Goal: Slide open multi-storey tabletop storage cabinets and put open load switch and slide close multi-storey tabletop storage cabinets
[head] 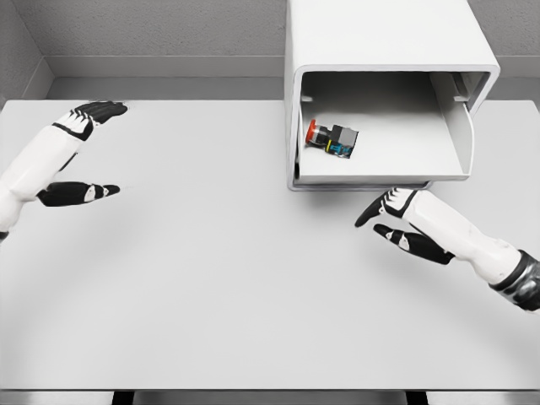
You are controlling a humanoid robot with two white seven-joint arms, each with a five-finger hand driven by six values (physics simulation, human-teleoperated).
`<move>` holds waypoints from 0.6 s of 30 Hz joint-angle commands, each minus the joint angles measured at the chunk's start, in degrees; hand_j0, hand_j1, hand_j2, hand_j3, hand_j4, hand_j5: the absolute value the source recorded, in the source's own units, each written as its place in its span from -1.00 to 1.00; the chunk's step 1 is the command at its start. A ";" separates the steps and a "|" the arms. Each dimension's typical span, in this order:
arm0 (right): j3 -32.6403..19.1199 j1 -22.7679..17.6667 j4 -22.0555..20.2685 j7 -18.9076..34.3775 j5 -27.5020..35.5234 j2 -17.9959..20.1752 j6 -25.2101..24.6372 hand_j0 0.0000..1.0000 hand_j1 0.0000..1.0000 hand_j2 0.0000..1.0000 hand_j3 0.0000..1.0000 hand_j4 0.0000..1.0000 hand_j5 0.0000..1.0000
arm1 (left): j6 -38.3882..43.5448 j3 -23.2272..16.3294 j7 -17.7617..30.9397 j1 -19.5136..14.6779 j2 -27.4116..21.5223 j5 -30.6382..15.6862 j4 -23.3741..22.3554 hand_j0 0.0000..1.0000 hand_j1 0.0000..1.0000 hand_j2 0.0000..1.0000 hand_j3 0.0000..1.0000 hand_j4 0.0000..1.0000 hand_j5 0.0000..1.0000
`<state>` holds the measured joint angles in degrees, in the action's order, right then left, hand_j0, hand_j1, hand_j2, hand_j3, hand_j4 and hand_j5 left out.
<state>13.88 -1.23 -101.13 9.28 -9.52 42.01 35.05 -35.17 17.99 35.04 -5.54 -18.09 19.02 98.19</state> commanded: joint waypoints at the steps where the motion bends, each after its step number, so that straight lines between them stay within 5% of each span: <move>1: -0.08 0.00 -0.03 -0.14 0.46 0.00 -0.05 0.07 0.07 0.07 0.07 0.07 0.07 | 0.17 1.70 -0.04 0.18 -1.95 -0.66 -1.07 1.00 1.00 1.00 1.00 1.00 1.00; 18: 2.73 5.80 5.60 0.21 -0.15 -3.25 -0.05 0.07 0.07 0.07 0.07 0.07 0.07 | 0.17 1.79 -0.04 0.79 -1.86 -0.48 -1.16 1.00 1.00 1.00 1.00 1.00 1.00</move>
<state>16.31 5.01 -96.30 9.50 -9.97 38.72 35.05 -35.16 19.75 35.03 -4.75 -19.93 18.99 97.01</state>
